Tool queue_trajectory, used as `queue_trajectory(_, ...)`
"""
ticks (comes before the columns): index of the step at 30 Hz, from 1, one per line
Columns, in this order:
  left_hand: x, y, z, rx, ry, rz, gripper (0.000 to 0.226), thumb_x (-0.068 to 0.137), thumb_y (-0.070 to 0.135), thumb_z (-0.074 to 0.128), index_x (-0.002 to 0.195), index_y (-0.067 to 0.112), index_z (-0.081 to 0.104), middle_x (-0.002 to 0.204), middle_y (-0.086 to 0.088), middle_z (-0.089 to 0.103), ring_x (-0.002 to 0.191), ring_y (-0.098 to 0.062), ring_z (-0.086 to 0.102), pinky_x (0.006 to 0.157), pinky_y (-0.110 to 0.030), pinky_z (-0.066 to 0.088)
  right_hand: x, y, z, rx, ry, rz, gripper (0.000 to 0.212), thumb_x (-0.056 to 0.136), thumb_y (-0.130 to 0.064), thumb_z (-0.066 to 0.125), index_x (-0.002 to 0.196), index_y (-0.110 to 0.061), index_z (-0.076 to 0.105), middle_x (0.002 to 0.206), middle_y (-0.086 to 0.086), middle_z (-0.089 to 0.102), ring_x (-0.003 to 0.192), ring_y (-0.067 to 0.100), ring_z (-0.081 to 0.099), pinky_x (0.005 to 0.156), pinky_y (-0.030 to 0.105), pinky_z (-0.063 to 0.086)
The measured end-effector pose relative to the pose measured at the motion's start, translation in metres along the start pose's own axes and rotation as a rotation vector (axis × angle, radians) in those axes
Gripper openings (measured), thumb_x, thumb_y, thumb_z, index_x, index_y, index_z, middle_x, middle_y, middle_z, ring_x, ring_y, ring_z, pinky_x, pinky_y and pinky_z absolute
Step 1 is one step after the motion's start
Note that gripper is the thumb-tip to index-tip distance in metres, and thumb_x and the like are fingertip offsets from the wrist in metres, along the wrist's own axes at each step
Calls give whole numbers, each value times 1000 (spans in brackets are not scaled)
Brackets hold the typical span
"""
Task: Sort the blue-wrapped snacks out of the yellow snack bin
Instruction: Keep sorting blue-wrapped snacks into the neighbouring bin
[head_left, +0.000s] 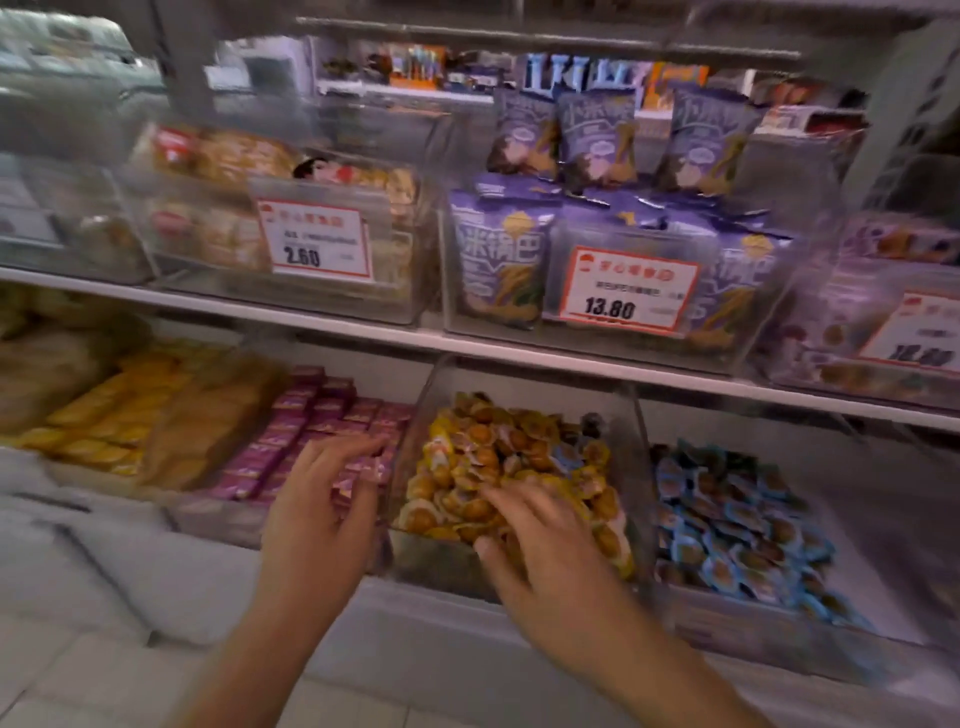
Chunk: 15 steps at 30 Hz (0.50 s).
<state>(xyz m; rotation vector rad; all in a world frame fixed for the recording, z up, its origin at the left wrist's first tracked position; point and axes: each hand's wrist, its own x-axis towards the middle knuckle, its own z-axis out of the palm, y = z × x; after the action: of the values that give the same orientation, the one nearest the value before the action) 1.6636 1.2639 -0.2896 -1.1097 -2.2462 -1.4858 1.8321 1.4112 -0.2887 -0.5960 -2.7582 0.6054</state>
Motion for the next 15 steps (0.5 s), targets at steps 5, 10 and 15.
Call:
queue_trajectory(5,0,-16,7,4,-95,-22,33,91,27,55,123,31,60,118,13,58,94,-3,59,75,-29,53,64,10,25,-145,-201,70,71,88,-77,26,151,-52,8,164,-10,-6,152,23,-11,120,58,5)
queue_trajectory(10,7,-32,22,126,-196,-10,34,93,31,60,126,22,59,119,6,59,94,-21,63,80,-44,51,109,35,25,-92,-167,62,75,75,-77,53,142,-46,44,160,-1,19,148,26,20,118,44,26)
queue_trajectory(15,18,-42,22,53,-257,-3,45,87,56,42,129,41,45,121,15,60,100,-10,62,80,-34,52,131,76,5,-259,-90,106,50,84,-66,53,122,-34,62,138,3,50,125,27,50,104,42,42)
